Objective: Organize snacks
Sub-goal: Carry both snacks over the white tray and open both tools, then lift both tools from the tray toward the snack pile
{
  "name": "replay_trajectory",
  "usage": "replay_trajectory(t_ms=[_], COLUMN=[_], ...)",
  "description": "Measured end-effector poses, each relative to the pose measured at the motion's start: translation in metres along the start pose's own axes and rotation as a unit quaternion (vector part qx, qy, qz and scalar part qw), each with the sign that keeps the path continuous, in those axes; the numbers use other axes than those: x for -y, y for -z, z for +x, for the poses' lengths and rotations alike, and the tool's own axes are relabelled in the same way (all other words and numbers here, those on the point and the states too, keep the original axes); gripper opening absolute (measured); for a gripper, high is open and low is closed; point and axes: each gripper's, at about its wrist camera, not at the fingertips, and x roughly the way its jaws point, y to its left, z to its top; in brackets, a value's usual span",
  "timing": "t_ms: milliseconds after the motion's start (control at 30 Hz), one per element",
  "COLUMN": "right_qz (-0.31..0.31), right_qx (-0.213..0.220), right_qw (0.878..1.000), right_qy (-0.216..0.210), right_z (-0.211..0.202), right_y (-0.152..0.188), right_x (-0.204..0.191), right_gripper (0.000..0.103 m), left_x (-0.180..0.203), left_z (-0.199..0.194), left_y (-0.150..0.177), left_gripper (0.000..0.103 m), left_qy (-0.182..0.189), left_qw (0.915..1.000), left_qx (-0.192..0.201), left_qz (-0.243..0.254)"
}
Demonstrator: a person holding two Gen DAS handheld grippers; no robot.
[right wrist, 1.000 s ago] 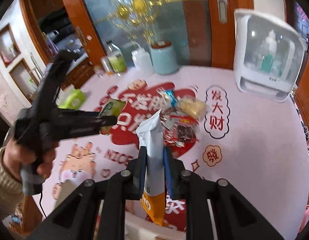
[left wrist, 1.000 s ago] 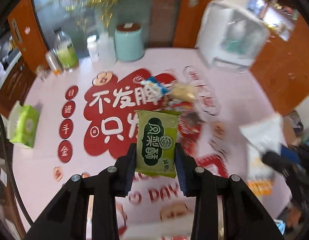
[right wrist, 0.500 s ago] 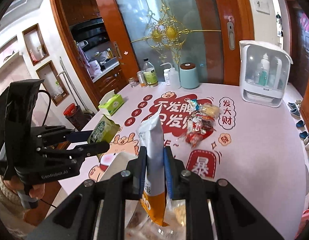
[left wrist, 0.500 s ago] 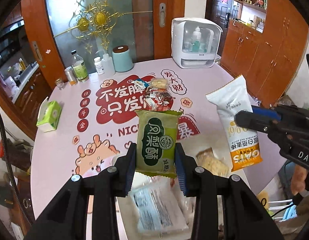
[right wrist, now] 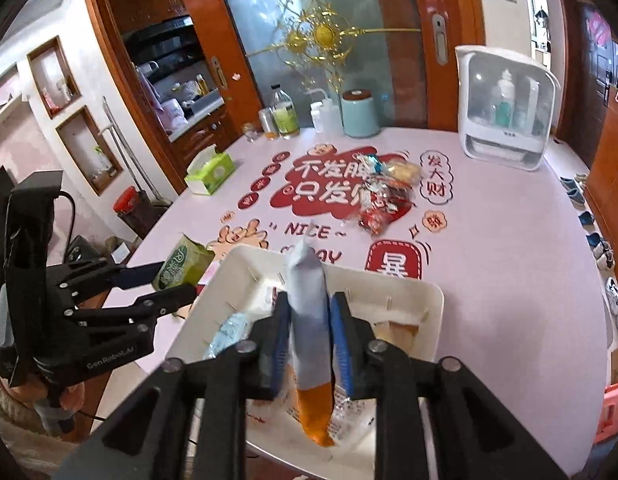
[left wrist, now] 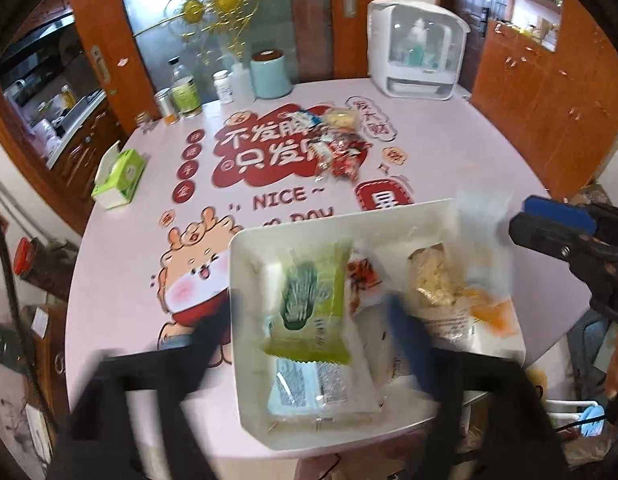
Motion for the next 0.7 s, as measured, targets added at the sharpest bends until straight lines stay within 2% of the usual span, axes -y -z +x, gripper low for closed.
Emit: replay_trajectory(t_ms=[33,100,267,433,700], right_qz=[0.000,-0.003,-0.011,-0.034,-0.040], right_qx=[-0.002,0.000,-0.006,-0.004,-0.005], right_qw=[1.000,1.000,1.000,0.998,0.999], right_qy=[0.004,0.021,0.012,0.047,0.034], right_z=[0.001,0.001,0.002,0.002,0.000], right_y=[0.002,0.005,0.011,0.015,0.018], right_x=[0.000,-0.003,-0.010,-0.020,-0.026], right_gripper=[0.046,0.054,0.054,0.054,0.054], left_x=[-0.001,0.000,-0.003,-0.003,-0.003], left_z=[-0.003,-0.004,-0.002,-0.003,-0.004], left_y=[0.003,0.006,0.009,0.010,0.011], left_gripper=[0.096,0.096,0.096,0.096,0.096], left_qy=[-0.005,-0.010,-0.018,-0.021,-0.021], left_qw=[1.0000,0.9999,0.9998,0.9998,0.9998], left_qx=[0.008,0.008,0.000,0.000,-0.001], left_qz=[-0.004,0.001,-0.005,-0.007,-0.007])
